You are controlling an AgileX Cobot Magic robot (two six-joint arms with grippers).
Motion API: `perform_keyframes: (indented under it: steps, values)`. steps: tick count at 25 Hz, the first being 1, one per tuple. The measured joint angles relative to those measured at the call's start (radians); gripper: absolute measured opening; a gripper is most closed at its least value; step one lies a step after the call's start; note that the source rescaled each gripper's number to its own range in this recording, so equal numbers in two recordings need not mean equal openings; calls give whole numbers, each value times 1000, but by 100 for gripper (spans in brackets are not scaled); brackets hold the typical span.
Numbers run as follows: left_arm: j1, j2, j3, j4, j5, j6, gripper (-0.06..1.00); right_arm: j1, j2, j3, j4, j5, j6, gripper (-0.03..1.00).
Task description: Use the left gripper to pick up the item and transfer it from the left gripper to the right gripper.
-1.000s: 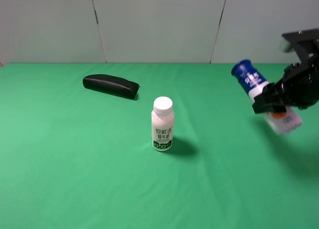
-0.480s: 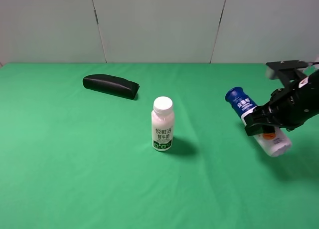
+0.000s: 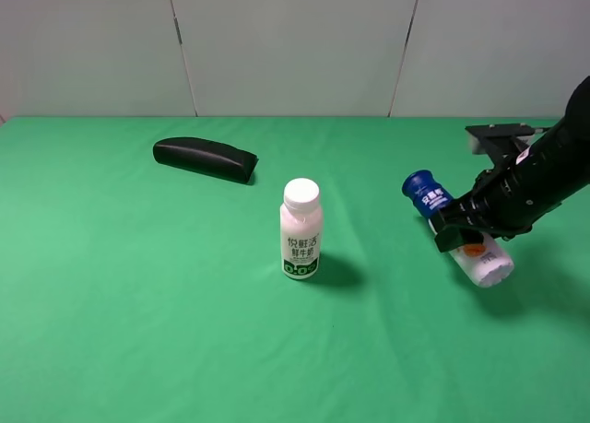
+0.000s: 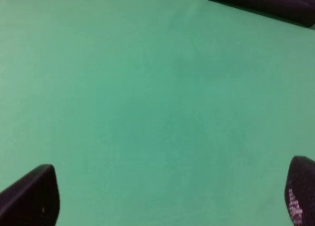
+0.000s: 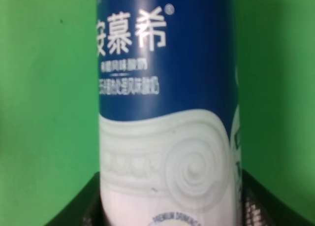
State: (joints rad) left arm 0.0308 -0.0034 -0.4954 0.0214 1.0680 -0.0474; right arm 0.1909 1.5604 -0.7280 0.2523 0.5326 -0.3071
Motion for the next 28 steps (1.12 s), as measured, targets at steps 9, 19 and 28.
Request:
perform_keyframes:
  steps: [9,19,28]
  values:
    - [0,0,0,-1,0,0,84,0,17,0,0,-19,0,0]
    - [0,0,0,-1,0,0,84,0,21,-2,4,-18,-3,56]
    - [0,0,0,-1,0,0,84,0,21,-3,4,-16,-8,100]
